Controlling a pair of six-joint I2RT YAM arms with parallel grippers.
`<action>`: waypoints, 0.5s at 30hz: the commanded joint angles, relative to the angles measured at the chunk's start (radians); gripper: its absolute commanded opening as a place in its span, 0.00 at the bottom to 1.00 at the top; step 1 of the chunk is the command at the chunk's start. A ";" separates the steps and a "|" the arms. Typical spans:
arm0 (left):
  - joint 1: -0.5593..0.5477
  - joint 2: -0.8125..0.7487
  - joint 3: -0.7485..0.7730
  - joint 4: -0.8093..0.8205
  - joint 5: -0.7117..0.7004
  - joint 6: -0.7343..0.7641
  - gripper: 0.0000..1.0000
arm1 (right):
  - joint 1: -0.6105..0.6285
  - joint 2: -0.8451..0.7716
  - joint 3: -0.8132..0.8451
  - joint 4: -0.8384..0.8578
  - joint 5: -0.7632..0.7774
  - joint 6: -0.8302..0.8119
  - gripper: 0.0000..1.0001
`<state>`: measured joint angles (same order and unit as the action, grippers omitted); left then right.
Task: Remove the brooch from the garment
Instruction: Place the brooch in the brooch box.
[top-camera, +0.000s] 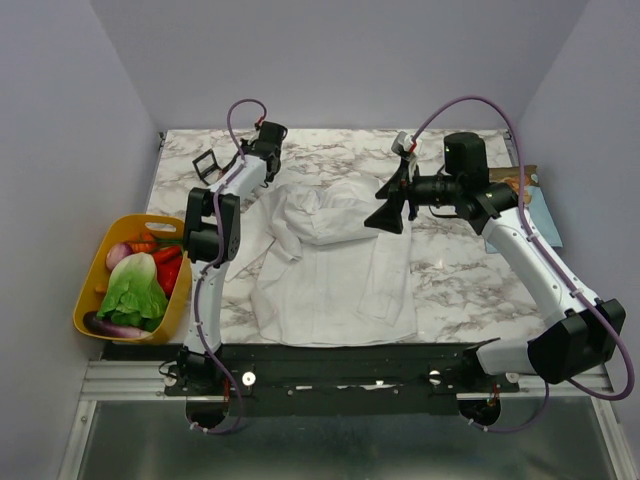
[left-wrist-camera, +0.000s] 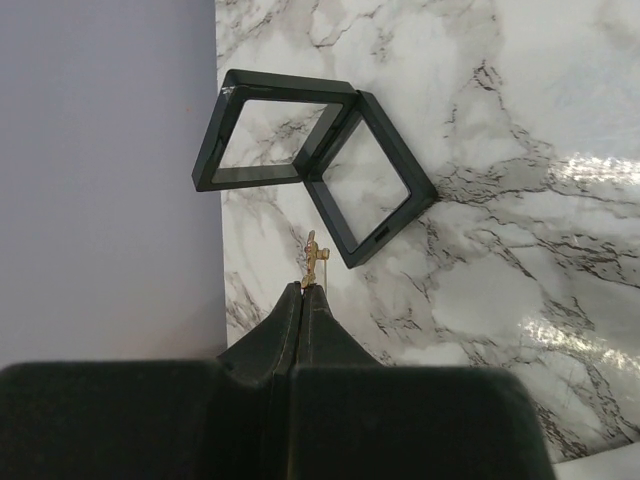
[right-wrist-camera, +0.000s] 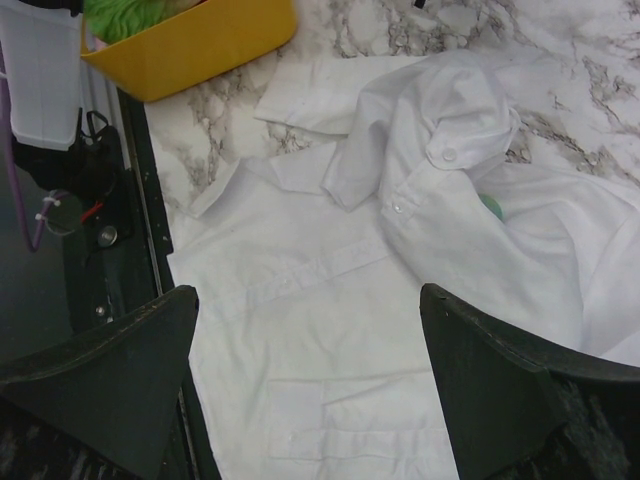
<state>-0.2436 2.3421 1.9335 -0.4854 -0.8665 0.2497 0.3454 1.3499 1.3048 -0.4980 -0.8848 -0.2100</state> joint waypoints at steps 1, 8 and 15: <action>0.029 0.054 0.094 -0.119 -0.077 -0.102 0.00 | -0.003 -0.006 -0.019 0.012 -0.025 -0.005 1.00; 0.058 0.126 0.215 -0.165 -0.112 -0.138 0.00 | -0.005 0.003 -0.022 0.015 -0.034 -0.002 1.00; 0.070 0.172 0.277 -0.185 -0.111 -0.150 0.00 | -0.005 0.011 -0.022 0.015 -0.042 0.001 1.00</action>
<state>-0.1822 2.4847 2.1689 -0.6373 -0.9451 0.1371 0.3454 1.3502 1.2964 -0.4950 -0.9001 -0.2100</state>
